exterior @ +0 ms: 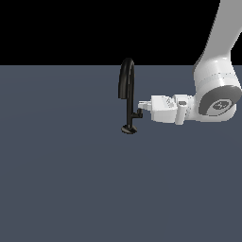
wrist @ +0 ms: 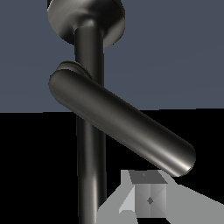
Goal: Turn on the faucet by rotating a designated handle.
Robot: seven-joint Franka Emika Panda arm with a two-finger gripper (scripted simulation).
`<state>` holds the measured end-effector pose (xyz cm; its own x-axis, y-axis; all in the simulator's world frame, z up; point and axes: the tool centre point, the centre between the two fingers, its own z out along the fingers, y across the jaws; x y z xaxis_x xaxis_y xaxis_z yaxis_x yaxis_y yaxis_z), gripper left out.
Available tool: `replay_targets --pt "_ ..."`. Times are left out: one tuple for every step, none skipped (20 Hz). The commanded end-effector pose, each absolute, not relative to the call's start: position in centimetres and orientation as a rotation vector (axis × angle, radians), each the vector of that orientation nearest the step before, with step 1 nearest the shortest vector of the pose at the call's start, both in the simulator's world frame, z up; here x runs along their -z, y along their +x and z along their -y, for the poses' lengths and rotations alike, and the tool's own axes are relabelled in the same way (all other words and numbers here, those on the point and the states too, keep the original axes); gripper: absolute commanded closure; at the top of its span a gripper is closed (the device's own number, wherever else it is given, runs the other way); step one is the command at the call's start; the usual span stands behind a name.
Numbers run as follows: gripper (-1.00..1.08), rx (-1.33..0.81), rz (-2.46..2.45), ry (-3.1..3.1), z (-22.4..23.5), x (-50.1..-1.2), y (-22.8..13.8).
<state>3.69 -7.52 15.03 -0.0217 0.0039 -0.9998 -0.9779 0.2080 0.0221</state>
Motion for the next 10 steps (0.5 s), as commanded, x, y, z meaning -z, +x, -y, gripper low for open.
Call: replay_targets --pt "1.08 -1.071 -1.317 -1.041 7.5 -14.4 3.4" --pt "1.08 -1.073 -1.318 -1.04 7.4 -13.7 3.1" --pt "1.08 -1.075 -1.319 -1.039 7.3 -13.0 2.7" --pt "1.08 -1.077 -1.321 -1.038 7.2 -12.3 2.4" --pt "1.08 -1.079 -1.322 -1.037 7.2 -11.6 2.1" --pt "1.08 -1.081 -1.323 -1.036 7.1 -11.0 1.7" --pt "1.08 -1.083 -1.324 -1.035 7.0 -10.3 1.4" --pt "1.08 -1.085 -1.326 -1.034 7.0 -9.6 1.1" --pt "1.08 -1.087 -1.327 -1.033 6.9 -8.9 0.7" --pt "1.08 -1.087 -1.327 -1.033 6.9 -8.9 0.7"
